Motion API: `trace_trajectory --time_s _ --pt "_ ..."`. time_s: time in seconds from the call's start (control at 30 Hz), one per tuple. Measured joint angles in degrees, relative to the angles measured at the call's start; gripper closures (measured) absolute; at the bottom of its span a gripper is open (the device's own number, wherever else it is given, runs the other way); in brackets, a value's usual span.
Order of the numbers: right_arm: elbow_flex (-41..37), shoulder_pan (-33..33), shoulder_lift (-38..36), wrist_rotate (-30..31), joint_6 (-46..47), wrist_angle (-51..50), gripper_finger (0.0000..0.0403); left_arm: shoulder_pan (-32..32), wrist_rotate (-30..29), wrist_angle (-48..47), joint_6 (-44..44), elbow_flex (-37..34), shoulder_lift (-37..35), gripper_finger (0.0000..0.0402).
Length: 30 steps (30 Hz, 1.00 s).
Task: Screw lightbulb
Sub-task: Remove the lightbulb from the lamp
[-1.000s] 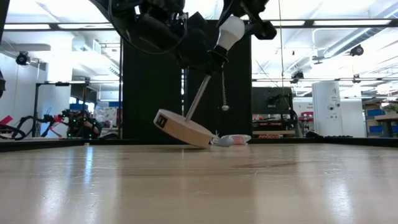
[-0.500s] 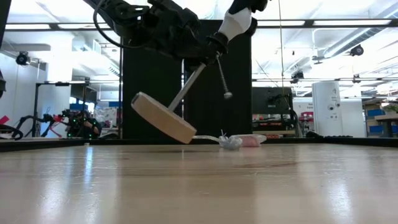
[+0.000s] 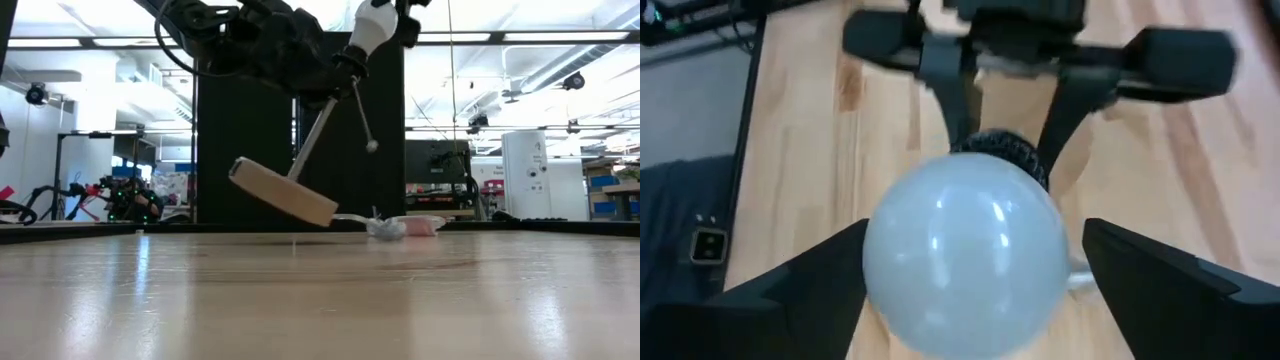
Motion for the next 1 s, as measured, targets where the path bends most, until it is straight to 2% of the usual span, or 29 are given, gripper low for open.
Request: trace_trajectory --time_s 0.17,0.3,0.4,0.67,0.77,0.93,1.0 --pt "6.61 -1.84 -0.65 4.87 -0.19 -7.32 0.0050 0.11 -1.93 3.00 -0.85 -0.03 -0.07 0.0258" --pt "8.33 -2.58 -4.46 11.07 0.81 -10.33 0.0050 -0.19 -5.58 3.81 -0.59 -1.09 -0.55 0.0258" --pt "6.46 -2.30 -8.82 14.92 2.72 -10.48 0.0050 -0.97 -7.91 7.39 -1.84 -2.77 -1.31 0.0258" --pt "-3.38 -0.02 -16.45 16.21 10.90 -1.79 0.0050 -3.05 -13.35 24.80 -6.86 -12.30 -5.58 0.0258" --pt "-4.97 -0.15 -15.92 17.28 15.62 -2.99 0.0050 -2.95 -17.28 23.38 -8.28 -13.20 -5.75 0.0258" --pt "-5.66 -0.25 -12.12 17.37 21.89 -3.71 0.0050 -3.43 -29.45 16.09 -8.15 -13.21 -5.62 0.0258" --pt "-5.24 -0.25 -10.10 17.13 25.28 -2.13 0.0050 -3.41 -32.05 12.55 -8.13 -12.00 -5.62 0.0258"
